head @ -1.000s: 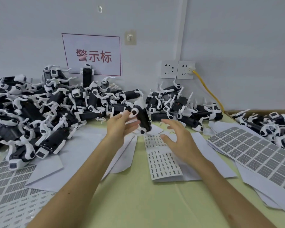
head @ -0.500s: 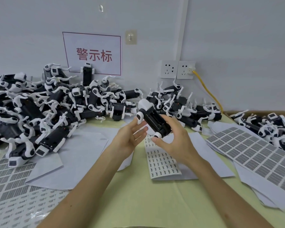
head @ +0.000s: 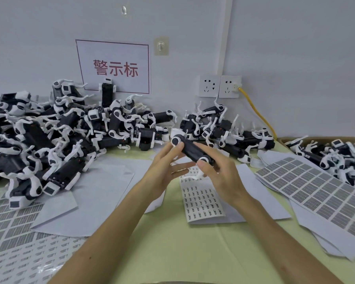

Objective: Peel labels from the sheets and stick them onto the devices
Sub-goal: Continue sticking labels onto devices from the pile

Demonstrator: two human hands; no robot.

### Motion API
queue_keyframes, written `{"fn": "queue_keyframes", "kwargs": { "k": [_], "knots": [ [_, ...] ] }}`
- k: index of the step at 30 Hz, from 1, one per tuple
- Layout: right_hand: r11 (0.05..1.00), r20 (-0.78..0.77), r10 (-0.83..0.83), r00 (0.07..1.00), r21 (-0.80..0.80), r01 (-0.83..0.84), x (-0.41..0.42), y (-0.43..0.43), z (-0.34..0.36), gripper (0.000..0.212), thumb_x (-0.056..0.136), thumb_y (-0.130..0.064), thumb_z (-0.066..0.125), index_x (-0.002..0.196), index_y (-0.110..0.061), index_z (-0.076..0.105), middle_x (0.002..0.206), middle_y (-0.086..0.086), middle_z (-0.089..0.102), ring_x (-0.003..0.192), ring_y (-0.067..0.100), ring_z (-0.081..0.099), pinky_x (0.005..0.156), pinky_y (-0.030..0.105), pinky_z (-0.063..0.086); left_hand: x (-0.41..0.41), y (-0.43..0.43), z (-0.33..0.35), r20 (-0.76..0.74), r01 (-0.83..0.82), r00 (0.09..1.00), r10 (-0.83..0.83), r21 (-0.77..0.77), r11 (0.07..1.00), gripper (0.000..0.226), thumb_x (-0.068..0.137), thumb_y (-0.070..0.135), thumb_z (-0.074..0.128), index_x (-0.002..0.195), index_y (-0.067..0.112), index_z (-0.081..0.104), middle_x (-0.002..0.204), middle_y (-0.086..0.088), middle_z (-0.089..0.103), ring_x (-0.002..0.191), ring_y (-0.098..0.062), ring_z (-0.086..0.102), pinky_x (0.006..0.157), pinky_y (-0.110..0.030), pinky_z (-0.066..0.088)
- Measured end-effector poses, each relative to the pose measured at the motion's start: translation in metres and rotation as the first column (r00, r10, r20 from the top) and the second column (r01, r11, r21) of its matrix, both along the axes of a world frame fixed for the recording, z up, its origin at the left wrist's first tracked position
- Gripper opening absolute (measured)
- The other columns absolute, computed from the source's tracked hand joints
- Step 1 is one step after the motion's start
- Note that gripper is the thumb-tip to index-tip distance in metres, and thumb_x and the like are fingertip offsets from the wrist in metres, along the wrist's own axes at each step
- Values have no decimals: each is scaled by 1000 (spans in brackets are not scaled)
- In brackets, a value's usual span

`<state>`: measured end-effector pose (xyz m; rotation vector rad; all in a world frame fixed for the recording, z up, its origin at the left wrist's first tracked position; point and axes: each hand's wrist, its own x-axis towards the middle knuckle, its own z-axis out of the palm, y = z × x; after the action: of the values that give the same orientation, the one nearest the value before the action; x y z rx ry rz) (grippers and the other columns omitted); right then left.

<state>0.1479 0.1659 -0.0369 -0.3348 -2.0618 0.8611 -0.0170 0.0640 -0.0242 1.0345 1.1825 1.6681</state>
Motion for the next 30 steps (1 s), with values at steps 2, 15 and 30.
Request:
{"fn": "queue_keyframes", "kwargs": {
  "k": [2, 15, 30],
  "knots": [
    [999, 33, 33, 999, 7, -33, 0, -1, 1, 48, 98, -47, 55, 146, -42, 52, 135, -21, 62, 127, 9, 58, 98, 30, 48, -2, -3, 1, 49, 17, 999, -18, 30, 999, 38, 100, 45, 66, 132, 24, 64, 132, -8, 71, 113, -36, 72, 105, -46, 54],
    [994, -59, -85, 995, 70, 89, -1, -1, 5, 33, 98, -17, 68, 130, -25, 70, 129, -25, 65, 126, -10, 55, 104, 8, 40, -6, -1, -1, 258, -82, 964, 55, 95, 992, 69, 98, 18, 70, 158, 14, 37, 147, -18, 59, 115, -43, 70, 111, -47, 50],
    [884, 443, -340, 830, -151, 443, -1, 7, -2, 31, 85, -41, 80, 112, -31, 68, 90, -3, 72, 80, 18, 71, 83, 36, 56, -20, 9, -20, 395, -397, 843, 364, 3, 918, 76, 89, -3, 77, 143, 32, 37, 119, -16, 66, 108, -26, 72, 86, -29, 59]
  ]
}}
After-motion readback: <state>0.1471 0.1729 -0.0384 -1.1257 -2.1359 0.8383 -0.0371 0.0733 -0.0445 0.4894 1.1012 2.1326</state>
